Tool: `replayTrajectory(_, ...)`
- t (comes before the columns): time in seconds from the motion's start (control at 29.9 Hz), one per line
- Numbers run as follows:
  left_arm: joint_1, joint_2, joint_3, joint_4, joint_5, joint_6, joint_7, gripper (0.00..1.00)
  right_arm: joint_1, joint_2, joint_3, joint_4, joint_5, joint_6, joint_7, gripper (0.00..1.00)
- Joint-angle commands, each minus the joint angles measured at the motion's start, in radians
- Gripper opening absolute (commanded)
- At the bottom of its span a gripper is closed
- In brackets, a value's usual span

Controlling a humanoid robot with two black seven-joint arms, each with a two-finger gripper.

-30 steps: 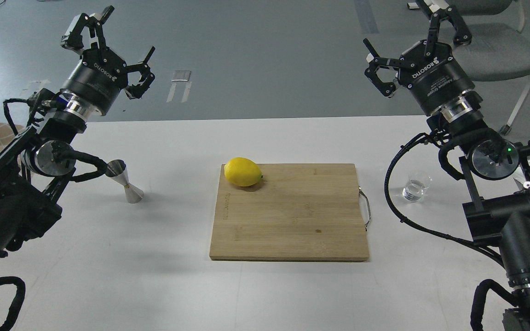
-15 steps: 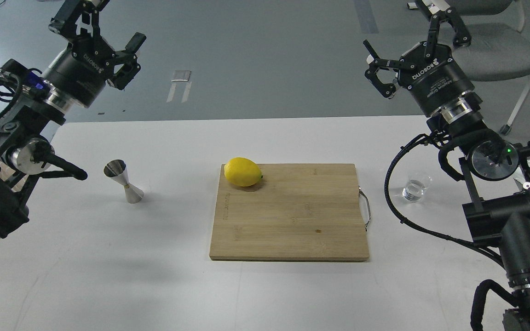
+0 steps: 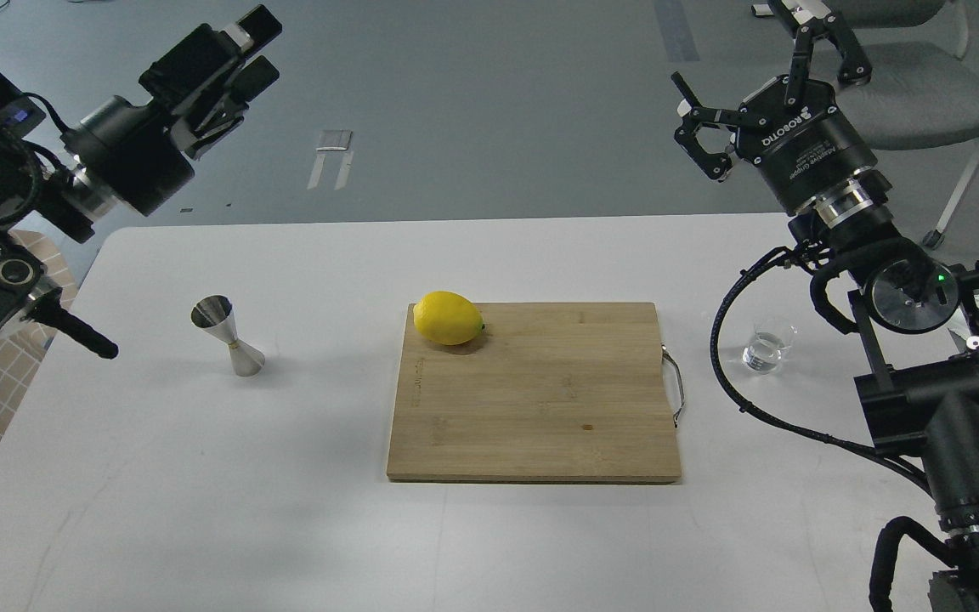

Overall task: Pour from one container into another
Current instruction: 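Move the left gripper down toward the metal jigger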

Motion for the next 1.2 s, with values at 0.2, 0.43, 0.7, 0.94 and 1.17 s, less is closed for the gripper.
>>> replayTrajectory(0.2,0.128,0.053,0.0,-0.086,0.44,0.303,-0.002,0.98,-0.003,0.0,0.0,0.0,0.0,0.0,0.0,1.0)
replayTrajectory(0.43,0.199,0.089,0.001,-0.084,0.606,0.415,-0.012,0.98,-0.002,0.0,0.0,0.001,0.0,0.0,0.0,1.0)
replayTrajectory(0.7,0.259,0.162,0.003,-0.069,0.634,0.524,-0.012,0.98,0.005,0.0,0.0,0.004,-0.002,-0.002,0.0,1.0)
replayTrajectory(0.94,0.32,0.232,0.0,-0.066,0.634,0.6,-0.012,0.98,0.003,0.0,0.0,0.003,0.0,0.0,0.0,1.0)
replayTrajectory(1.17,0.374,0.298,0.0,-0.055,0.634,0.686,-0.012,0.98,0.003,0.0,0.0,0.0,0.0,-0.002,0.0,1.0)
